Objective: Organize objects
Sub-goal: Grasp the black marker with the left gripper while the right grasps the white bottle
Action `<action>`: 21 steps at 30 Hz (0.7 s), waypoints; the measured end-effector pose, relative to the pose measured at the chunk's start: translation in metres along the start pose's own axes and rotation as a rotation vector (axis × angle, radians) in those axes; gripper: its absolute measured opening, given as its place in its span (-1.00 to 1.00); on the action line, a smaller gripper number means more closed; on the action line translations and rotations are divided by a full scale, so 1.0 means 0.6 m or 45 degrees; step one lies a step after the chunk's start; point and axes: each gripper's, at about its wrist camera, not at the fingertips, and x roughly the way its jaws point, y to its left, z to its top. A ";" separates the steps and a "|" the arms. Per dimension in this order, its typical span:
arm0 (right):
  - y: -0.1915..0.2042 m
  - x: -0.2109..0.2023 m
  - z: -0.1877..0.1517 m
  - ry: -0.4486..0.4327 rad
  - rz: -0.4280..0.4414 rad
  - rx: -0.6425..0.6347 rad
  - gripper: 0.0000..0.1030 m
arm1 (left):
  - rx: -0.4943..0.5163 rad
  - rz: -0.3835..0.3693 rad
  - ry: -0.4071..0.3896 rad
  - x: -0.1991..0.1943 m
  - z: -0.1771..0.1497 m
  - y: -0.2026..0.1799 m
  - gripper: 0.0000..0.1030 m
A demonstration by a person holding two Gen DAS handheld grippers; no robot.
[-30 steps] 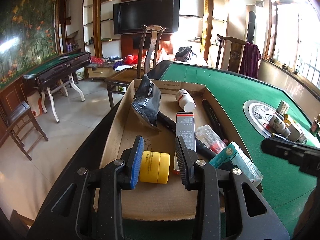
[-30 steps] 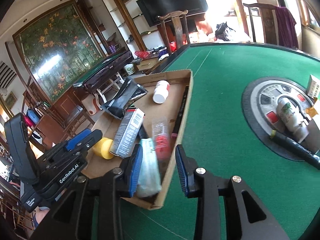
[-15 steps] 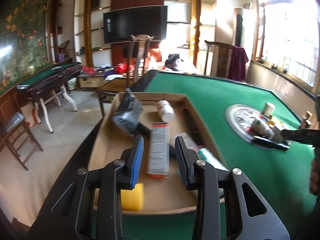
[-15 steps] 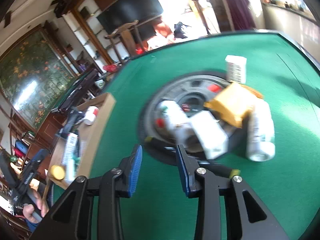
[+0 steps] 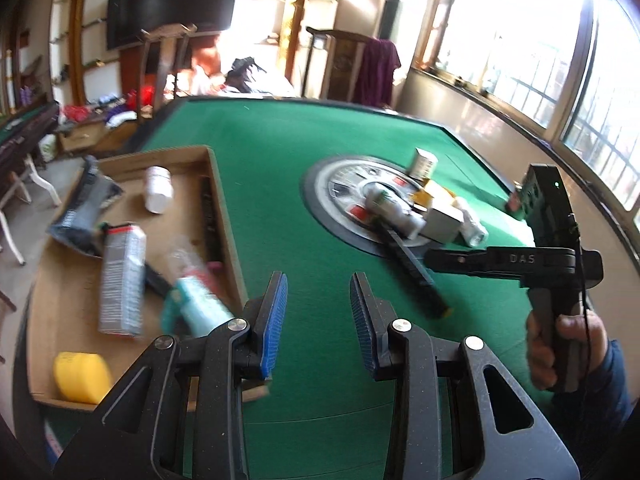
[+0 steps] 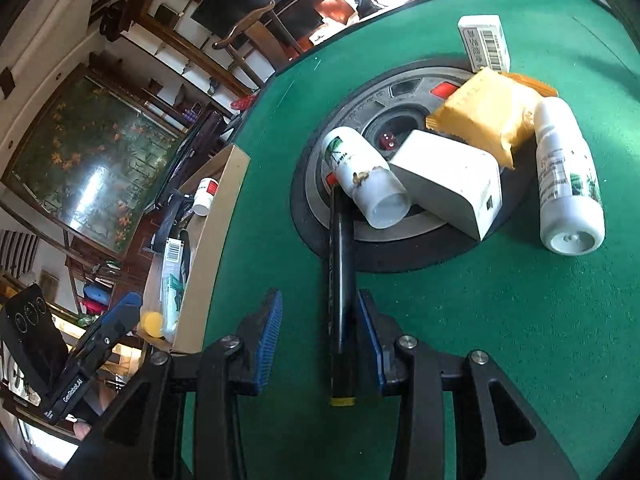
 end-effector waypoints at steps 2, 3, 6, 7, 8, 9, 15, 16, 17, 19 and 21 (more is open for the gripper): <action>-0.002 -0.021 0.003 -0.078 -0.073 -0.013 -0.25 | 0.025 -0.067 0.071 0.025 0.013 -0.024 -0.37; -0.005 -0.033 0.003 -0.116 -0.107 -0.011 -0.25 | 0.038 -0.092 0.105 0.039 0.019 -0.036 -0.36; -0.019 -0.072 0.007 -0.230 -0.167 0.034 -0.25 | 0.000 -0.174 0.280 0.102 0.035 -0.064 -0.35; -0.022 -0.079 0.010 -0.251 -0.180 0.039 -0.24 | -0.038 -0.174 0.332 0.123 0.039 -0.068 -0.36; -0.024 -0.091 0.011 -0.279 -0.198 0.038 -0.24 | -0.077 -0.150 0.375 0.143 0.043 -0.072 -0.36; -0.026 -0.100 0.015 -0.312 -0.227 0.040 -0.24 | -0.097 -0.143 0.399 0.158 0.045 -0.076 -0.36; -0.051 -0.149 0.027 -0.415 -0.344 0.078 -0.12 | -0.143 -0.044 0.475 0.211 0.055 -0.096 -0.36; -0.056 -0.153 0.029 -0.420 -0.350 0.090 -0.11 | -0.146 -0.038 0.471 0.215 0.057 -0.101 -0.36; -0.058 -0.154 0.031 -0.422 -0.362 0.094 -0.11 | -0.128 -0.021 0.471 0.223 0.058 -0.109 -0.35; -0.057 -0.155 0.032 -0.425 -0.379 0.093 -0.11 | -0.104 0.034 0.477 0.237 0.059 -0.121 -0.36; -0.057 -0.152 0.034 -0.423 -0.412 0.089 -0.11 | -0.061 0.075 0.439 0.236 0.058 -0.126 -0.35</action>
